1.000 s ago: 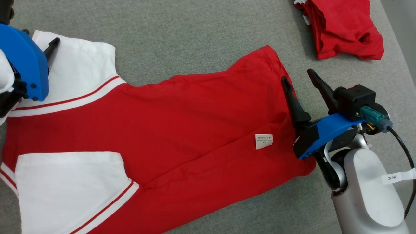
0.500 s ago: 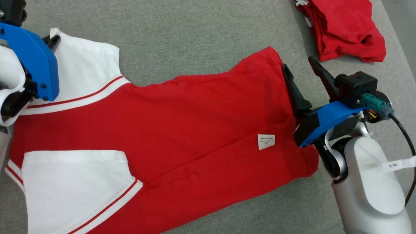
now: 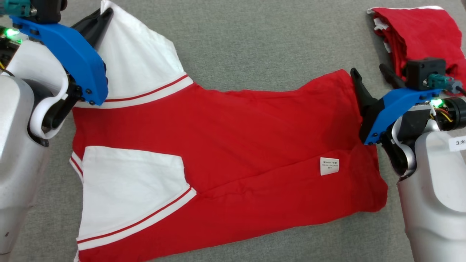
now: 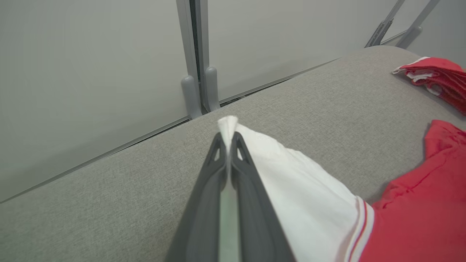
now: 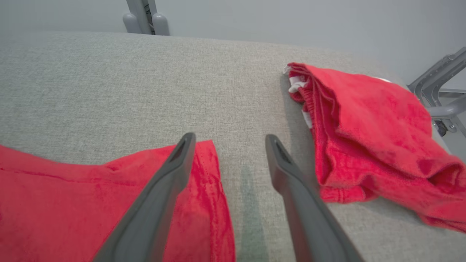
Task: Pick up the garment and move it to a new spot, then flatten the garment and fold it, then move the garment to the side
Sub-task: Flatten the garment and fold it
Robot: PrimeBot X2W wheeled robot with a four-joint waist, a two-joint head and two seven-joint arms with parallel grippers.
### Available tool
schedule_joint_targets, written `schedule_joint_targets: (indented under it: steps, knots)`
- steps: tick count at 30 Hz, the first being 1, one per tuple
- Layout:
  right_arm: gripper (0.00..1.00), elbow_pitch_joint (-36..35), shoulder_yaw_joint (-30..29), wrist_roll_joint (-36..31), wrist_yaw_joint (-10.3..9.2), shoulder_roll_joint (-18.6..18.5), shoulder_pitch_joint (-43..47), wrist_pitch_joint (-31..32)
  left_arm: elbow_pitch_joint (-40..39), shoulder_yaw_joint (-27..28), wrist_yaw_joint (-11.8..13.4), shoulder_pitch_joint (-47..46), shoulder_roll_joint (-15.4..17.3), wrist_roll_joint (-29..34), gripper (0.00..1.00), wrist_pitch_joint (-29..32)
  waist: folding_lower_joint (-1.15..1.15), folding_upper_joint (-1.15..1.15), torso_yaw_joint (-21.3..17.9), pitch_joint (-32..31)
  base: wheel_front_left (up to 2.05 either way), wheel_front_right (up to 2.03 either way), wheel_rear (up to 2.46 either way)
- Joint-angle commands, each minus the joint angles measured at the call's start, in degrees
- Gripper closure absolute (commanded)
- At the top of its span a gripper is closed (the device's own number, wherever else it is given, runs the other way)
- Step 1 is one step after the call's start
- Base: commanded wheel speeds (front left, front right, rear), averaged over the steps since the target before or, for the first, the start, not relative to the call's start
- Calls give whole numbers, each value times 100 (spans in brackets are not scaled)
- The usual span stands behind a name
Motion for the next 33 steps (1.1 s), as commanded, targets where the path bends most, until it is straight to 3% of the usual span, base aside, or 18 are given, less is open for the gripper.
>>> schedule_joint_targets:
  steps: [1,6,7,8,10,11,12,23,28,33]
  knots:
    - [0,156,-51,92,0,-44,-164,107,-73,-52,-37,38,-19,-32,100,-103,1,0,103,23,0,0,0]
    - [0,801,-23,297,0,-150,-498,567,-284,-206,-27,122,-93,-102,100,-352,1,0,342,79,0,0,0]
    - [10,906,10,333,0,-177,-535,662,-299,-230,-27,143,-96,-110,100,-372,1,0,365,83,0,0,0]
    - [43,982,63,364,0,-203,-569,725,-303,-251,-28,165,-97,-118,100,-402,1,0,386,84,0,0,0]
    - [64,1096,107,428,0,-232,-624,793,-300,-274,-28,191,-94,-130,100,-452,1,0,415,71,0,0,0]
    - [79,1134,104,472,0,-243,-629,779,-293,-273,-28,194,-84,-134,100,-479,1,0,426,59,0,0,0]
    - [100,1138,110,506,0,-248,-645,701,-280,-272,-28,198,-70,-138,100,-519,1,0,437,40,0,0,0]
    - [100,1105,-53,423,0,-257,-473,-354,-189,-127,24,602,-67,-248,100,-1130,1,0,550,-541,0,0,0]
    - [100,771,-76,549,0,-241,179,-721,-627,-133,104,1391,-36,-361,100,-1519,1,0,669,-961,0,0,0]
    - [100,213,-252,644,0,-184,1134,-917,-1223,-171,352,2488,34,-435,100,-1897,1,0,771,-1312,0,0,0]
